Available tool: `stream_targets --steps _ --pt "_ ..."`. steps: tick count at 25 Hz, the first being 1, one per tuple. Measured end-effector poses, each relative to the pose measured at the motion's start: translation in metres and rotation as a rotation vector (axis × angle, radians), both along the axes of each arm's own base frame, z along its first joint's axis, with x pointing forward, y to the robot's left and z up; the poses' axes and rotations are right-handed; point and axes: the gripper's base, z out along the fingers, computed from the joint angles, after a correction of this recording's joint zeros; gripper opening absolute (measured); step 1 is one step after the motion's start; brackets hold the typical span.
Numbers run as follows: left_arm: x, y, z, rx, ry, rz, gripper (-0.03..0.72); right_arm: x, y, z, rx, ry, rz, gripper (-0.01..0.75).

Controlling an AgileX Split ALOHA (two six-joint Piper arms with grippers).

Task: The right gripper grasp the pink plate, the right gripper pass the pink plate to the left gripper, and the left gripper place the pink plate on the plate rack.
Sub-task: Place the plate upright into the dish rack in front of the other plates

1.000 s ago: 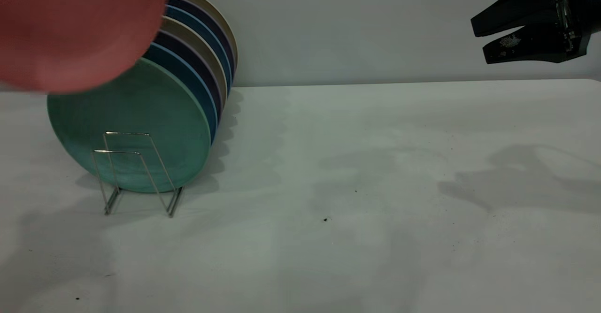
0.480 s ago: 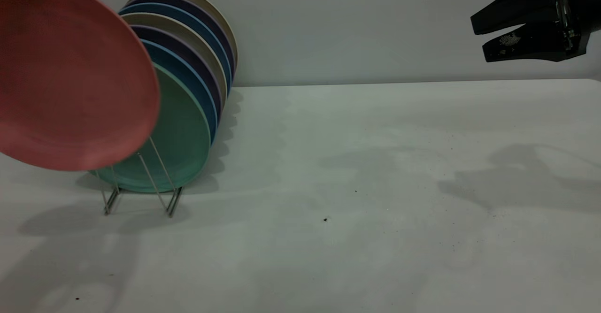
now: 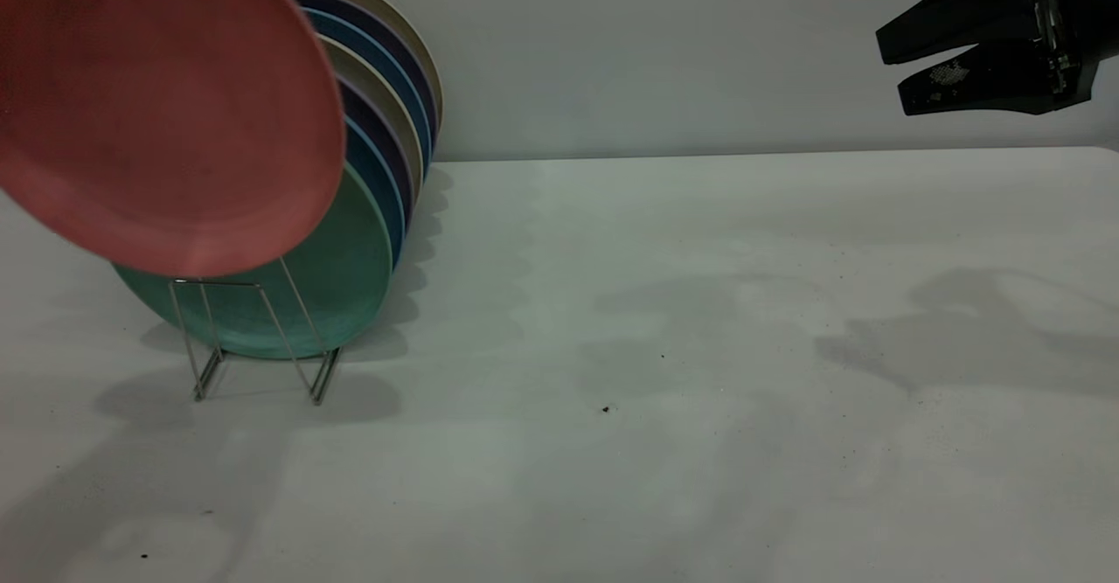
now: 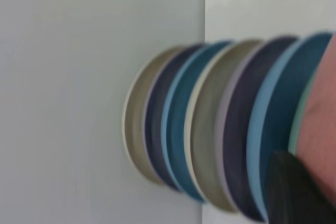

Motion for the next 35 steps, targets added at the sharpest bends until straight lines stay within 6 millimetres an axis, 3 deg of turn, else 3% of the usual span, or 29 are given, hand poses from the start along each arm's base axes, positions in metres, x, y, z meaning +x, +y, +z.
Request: stream_targets --steps 7,13,16,24,27,31,35 --pt "0.008 0.026 0.022 -0.180 0.077 0.030 0.026 0.000 0.000 0.000 0.000 0.001 0.000 0.534" --pt "0.021 0.035 0.001 -0.122 0.123 0.051 0.026 0.000 0.000 0.000 0.000 0.001 0.000 0.533" --pt "0.023 0.035 0.000 -0.085 0.097 0.059 0.026 0.000 0.000 0.000 0.000 0.001 0.000 0.533" --pt "-0.003 0.017 0.019 0.111 -0.029 -0.025 0.026 0.000 0.000 0.000 0.000 0.002 0.000 0.533" --pt "-0.018 0.011 0.013 0.130 -0.111 0.009 0.026 0.000 0.000 0.000 0.000 0.002 0.000 0.532" --pt "-0.029 0.005 -0.010 0.213 -0.247 0.073 0.026 0.000 0.000 0.000 0.000 0.002 0.000 0.532" --pt "-0.036 0.002 -0.028 0.281 -0.264 0.050 0.026 0.000 0.000 0.000 0.000 0.002 0.000 0.532"
